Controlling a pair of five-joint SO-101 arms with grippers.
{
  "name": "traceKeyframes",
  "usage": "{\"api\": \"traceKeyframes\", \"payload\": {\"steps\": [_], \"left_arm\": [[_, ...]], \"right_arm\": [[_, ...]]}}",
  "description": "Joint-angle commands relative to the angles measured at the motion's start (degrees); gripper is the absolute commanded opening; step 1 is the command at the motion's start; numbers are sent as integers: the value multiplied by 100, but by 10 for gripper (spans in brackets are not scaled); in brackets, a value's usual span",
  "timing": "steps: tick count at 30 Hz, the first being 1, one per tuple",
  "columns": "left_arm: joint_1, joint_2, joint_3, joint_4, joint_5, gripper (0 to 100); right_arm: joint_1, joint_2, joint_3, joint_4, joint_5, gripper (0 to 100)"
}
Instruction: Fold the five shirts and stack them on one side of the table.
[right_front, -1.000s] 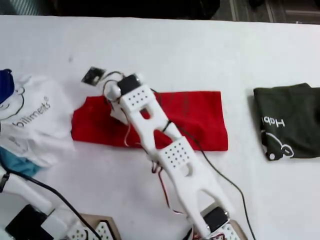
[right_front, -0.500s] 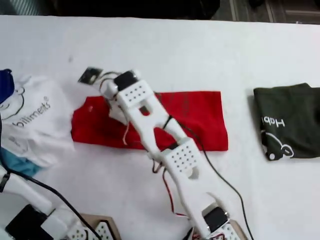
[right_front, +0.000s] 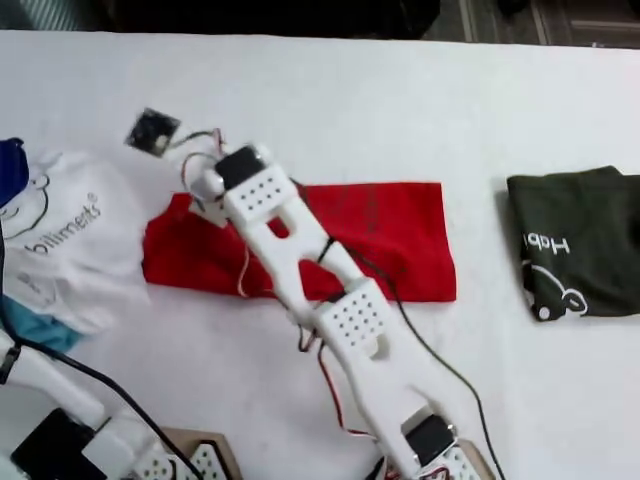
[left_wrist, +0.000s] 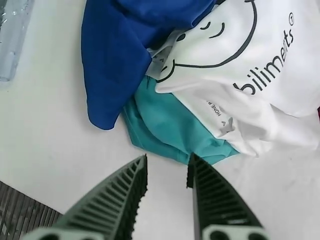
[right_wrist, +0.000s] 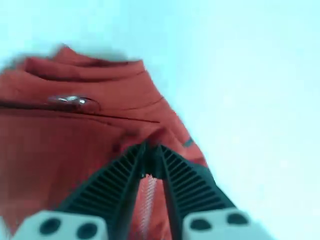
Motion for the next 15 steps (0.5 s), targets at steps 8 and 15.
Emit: {"api": "traceKeyframes", "payload": {"steps": [8,15], "left_arm": [[4,-189,-53,-35,0,151],[4,-198,-62,-26,0,151]], "right_arm": [[347,110,-1116,-180,9,21],[-40,163,-2066,1771,-26,21]]}}
